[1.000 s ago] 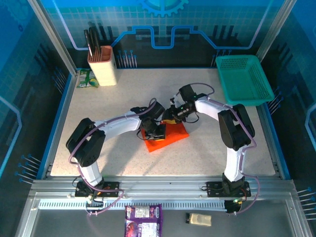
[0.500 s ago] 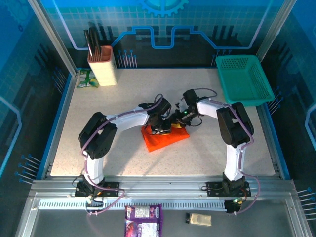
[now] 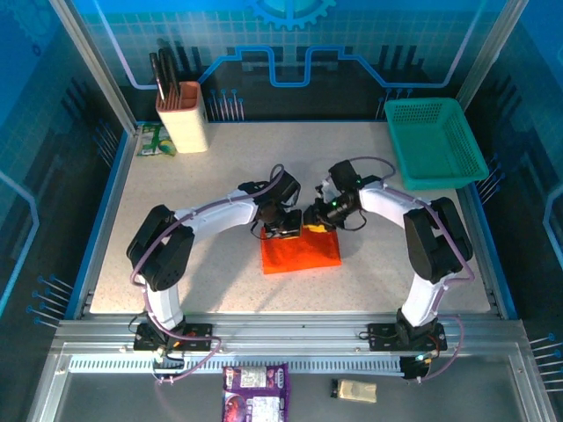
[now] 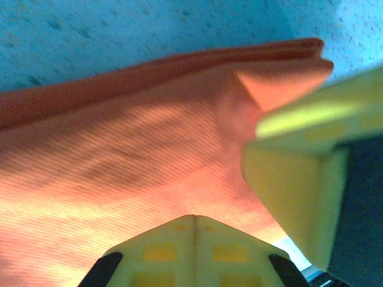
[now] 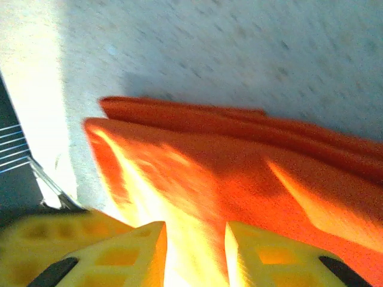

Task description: Fold the inside-out t-shirt

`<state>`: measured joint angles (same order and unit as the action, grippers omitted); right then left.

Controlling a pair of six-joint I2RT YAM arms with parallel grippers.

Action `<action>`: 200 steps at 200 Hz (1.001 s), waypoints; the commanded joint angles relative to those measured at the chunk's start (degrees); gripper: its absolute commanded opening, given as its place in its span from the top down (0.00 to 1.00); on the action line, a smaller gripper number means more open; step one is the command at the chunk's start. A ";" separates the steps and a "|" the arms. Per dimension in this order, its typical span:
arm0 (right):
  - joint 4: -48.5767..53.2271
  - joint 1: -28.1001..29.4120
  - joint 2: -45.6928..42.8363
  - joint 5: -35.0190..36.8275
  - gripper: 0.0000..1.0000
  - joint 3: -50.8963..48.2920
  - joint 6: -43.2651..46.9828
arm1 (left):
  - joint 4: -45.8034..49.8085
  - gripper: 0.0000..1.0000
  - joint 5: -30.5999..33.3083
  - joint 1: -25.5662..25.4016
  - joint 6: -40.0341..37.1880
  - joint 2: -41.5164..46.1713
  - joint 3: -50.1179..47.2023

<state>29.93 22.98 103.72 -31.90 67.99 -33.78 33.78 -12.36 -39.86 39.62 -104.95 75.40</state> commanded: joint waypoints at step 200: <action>9.83 -5.60 3.73 2.41 0.65 10.29 7.91 | -1.88 1.00 -1.77 -1.91 2.58 1.40 -5.44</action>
<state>36.84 20.62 115.46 -33.08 80.16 -27.94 27.44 -12.01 -43.11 44.21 -106.65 68.10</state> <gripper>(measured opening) 0.336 0.052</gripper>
